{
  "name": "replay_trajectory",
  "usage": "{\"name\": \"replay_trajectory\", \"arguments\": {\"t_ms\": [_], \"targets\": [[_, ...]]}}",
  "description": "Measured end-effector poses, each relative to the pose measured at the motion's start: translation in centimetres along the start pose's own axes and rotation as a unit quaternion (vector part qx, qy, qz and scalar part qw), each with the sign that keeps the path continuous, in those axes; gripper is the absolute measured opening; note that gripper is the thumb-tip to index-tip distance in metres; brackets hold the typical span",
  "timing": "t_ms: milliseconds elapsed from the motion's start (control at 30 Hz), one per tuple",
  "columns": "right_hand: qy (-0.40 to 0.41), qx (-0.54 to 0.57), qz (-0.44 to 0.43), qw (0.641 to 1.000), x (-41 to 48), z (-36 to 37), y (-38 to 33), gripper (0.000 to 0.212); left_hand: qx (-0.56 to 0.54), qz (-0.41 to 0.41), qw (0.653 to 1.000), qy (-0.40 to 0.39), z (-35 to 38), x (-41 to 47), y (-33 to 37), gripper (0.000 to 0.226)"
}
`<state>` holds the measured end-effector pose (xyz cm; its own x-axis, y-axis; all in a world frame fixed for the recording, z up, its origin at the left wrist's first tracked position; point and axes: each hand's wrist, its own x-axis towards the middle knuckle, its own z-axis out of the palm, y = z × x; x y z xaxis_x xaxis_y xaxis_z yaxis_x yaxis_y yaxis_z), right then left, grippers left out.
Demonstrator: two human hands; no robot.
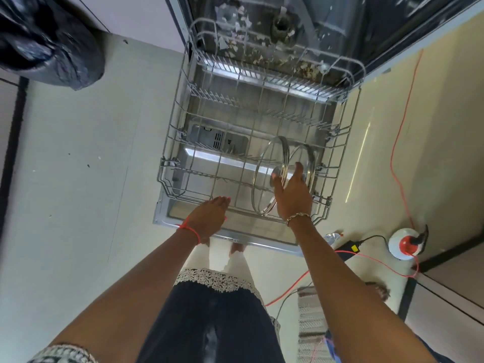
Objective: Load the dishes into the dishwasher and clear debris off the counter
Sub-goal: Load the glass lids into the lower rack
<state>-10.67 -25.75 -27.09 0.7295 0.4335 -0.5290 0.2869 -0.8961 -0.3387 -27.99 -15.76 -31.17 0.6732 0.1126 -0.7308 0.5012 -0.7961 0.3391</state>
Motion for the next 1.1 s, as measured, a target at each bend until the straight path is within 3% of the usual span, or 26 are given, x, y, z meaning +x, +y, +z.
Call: {"name": "replay_trajectory", "arguments": {"t_ms": [233,467,667,767,900,1100], "targets": [[-0.074,-0.013,-0.039,0.996,-3.7,-5.3,-4.7,0.052,-0.053,-0.021,0.996,0.063,-6.4,-6.5,0.1,0.065],[-0.132,-0.093,-0.156,0.975,-9.6,-9.2,-10.7,0.039,-0.020,-0.079,0.988,0.128,-10.7,-14.8,0.9,0.070],[-0.152,-0.159,-0.221,0.950,-13.7,-9.2,-16.8,0.044,-0.032,-0.126,0.976,0.176,-11.4,-20.0,-0.5,0.087],[-0.140,-0.202,-0.265,0.932,-14.9,-8.8,-20.4,0.048,-0.036,-0.139,0.969,0.203,-13.0,-21.9,-3.2,0.075],[-0.109,-0.237,-0.307,0.915,-14.7,-7.2,-25.4,0.052,-0.059,-0.132,0.963,0.227,-15.3,-23.5,-8.1,0.107],[-0.089,-0.247,-0.309,0.914,-14.8,-4.0,-35.5,0.056,-0.050,-0.123,0.960,0.248,-19.3,-28.1,-19.7,0.108]]}}
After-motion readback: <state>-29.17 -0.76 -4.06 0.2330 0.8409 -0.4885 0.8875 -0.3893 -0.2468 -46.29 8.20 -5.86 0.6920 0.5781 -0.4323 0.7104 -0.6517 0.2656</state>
